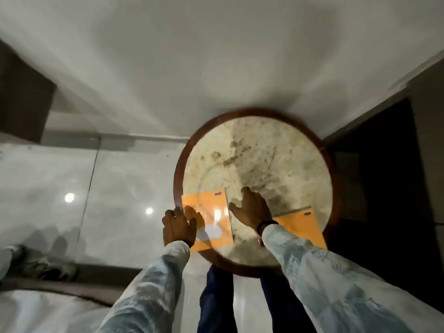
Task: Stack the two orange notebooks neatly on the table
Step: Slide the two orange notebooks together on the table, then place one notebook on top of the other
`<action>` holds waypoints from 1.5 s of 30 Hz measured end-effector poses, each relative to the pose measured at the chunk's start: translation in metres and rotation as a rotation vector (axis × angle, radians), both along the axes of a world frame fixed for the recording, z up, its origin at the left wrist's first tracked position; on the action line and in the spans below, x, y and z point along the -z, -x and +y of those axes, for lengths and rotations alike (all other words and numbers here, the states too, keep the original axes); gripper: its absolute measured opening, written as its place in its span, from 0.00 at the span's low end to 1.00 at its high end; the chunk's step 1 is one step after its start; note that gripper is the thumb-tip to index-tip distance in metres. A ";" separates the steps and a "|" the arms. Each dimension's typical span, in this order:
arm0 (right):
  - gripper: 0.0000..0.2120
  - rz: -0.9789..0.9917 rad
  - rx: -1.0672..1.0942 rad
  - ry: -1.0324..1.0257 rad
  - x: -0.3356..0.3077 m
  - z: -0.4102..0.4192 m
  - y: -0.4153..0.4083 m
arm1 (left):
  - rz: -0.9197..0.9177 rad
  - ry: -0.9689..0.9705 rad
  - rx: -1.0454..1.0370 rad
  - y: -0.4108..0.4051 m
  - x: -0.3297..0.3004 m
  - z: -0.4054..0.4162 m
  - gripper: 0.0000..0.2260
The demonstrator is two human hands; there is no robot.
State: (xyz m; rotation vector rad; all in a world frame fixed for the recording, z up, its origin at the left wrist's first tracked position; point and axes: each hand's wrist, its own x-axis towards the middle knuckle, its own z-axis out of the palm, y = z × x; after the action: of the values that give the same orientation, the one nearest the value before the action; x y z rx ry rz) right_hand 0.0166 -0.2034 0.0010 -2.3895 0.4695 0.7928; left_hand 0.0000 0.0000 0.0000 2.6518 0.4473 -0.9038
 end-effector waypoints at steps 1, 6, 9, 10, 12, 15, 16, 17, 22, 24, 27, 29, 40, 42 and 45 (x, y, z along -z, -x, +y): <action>0.25 0.056 0.003 -0.002 0.015 0.011 0.007 | 0.059 -0.024 -0.025 0.007 0.014 0.001 0.22; 0.22 0.049 0.228 -0.028 0.060 0.052 0.039 | 0.093 -0.016 -0.183 0.025 0.052 -0.008 0.26; 0.23 -0.010 0.391 -0.041 0.069 0.058 0.041 | 0.075 -0.083 -0.229 0.020 0.059 -0.017 0.28; 0.21 0.004 0.438 -0.052 0.071 0.059 0.039 | 0.074 -0.082 -0.259 0.017 0.060 -0.019 0.30; 0.14 0.016 0.503 -0.074 0.075 0.054 0.030 | 0.047 -0.063 -0.292 0.007 0.062 -0.022 0.32; 0.13 -0.035 0.581 -0.099 0.080 0.035 0.003 | -0.034 -0.001 -0.235 -0.030 0.064 -0.030 0.32; 0.14 -0.071 0.595 -0.100 0.081 0.026 -0.009 | -0.067 0.026 -0.199 -0.048 0.065 -0.036 0.32; 0.14 -0.115 0.603 -0.095 0.083 0.016 -0.023 | -0.095 0.044 -0.154 -0.067 0.067 -0.044 0.32; 0.16 -0.319 0.655 -0.039 0.090 -0.032 -0.100 | -0.220 0.068 -0.027 -0.155 0.079 -0.099 0.32; 0.18 -0.357 0.672 -0.043 0.095 -0.045 -0.120 | -0.236 0.068 -0.011 -0.175 0.084 -0.112 0.31; 0.10 -0.328 0.682 -0.049 0.098 -0.065 -0.127 | -0.236 -0.007 0.020 -0.182 0.088 -0.128 0.30; 0.14 -0.304 0.667 -0.047 0.090 -0.078 -0.110 | -0.278 -0.065 0.019 -0.164 0.083 -0.137 0.27; 0.34 0.109 0.450 0.230 0.027 -0.179 0.114 | 0.261 0.299 -0.074 0.080 0.029 -0.259 0.17; 0.33 0.188 0.469 0.216 0.032 -0.193 0.139 | 0.332 0.226 -0.107 0.109 0.029 -0.276 0.16; 0.30 0.217 0.516 0.112 0.042 -0.207 0.161 | 0.380 0.115 -0.156 0.130 0.034 -0.296 0.15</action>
State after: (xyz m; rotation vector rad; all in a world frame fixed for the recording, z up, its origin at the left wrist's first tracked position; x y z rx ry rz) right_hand -0.1442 -0.4106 -0.0405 -2.1347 1.1871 0.7974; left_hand -0.1296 -0.2962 -0.0344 2.3054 0.6570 -1.3418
